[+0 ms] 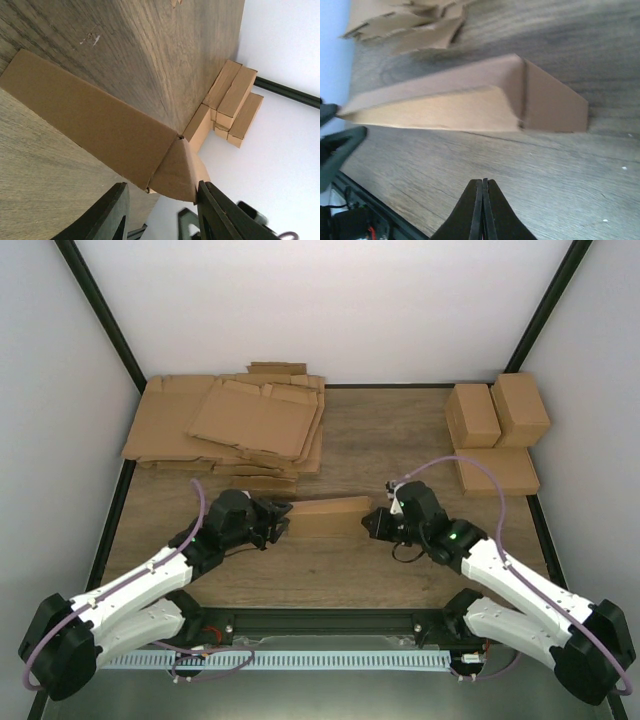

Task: Fold the paper box

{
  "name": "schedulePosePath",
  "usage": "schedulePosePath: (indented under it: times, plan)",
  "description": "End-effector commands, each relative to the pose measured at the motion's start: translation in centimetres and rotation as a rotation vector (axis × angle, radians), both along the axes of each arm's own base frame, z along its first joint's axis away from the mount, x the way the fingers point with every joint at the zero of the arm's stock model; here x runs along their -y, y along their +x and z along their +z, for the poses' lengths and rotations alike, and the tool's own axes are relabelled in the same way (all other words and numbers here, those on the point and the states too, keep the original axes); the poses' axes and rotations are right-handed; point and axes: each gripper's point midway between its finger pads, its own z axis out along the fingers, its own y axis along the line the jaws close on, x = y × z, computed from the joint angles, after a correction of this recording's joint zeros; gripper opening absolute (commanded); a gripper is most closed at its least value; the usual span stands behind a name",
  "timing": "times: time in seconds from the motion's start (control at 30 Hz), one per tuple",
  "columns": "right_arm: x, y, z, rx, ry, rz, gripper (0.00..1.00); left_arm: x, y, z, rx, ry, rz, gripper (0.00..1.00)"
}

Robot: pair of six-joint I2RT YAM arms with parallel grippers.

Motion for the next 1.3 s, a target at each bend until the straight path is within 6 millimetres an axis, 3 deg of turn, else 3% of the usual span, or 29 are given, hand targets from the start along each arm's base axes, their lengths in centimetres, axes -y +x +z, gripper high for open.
schedulePosePath:
  times: [0.0,0.33,0.47,0.63,1.27]
  plan:
    - [-0.9,1.9,6.2,0.126,0.057,0.009,0.01,-1.4,-1.1,-3.6,-0.111,0.108,0.018,0.39]
    - [-0.8,5.8,8.4,0.168,0.075,-0.037,0.01,-1.5,-1.1,-3.7,-0.114,0.118,0.019,0.39]
    - [-0.8,6.6,6.2,0.128,0.044,-0.047,0.01,-1.5,-1.0,-3.7,-0.115,0.12,0.02,0.39]
    - [-0.4,6.1,2.7,0.071,0.021,-0.059,0.01,-1.5,-1.1,-3.9,-0.12,0.123,0.019,0.39]
    - [0.7,3.1,-2.8,-0.011,0.053,-0.074,0.01,-2.2,-1.9,-6.0,-0.157,0.147,0.025,0.36]
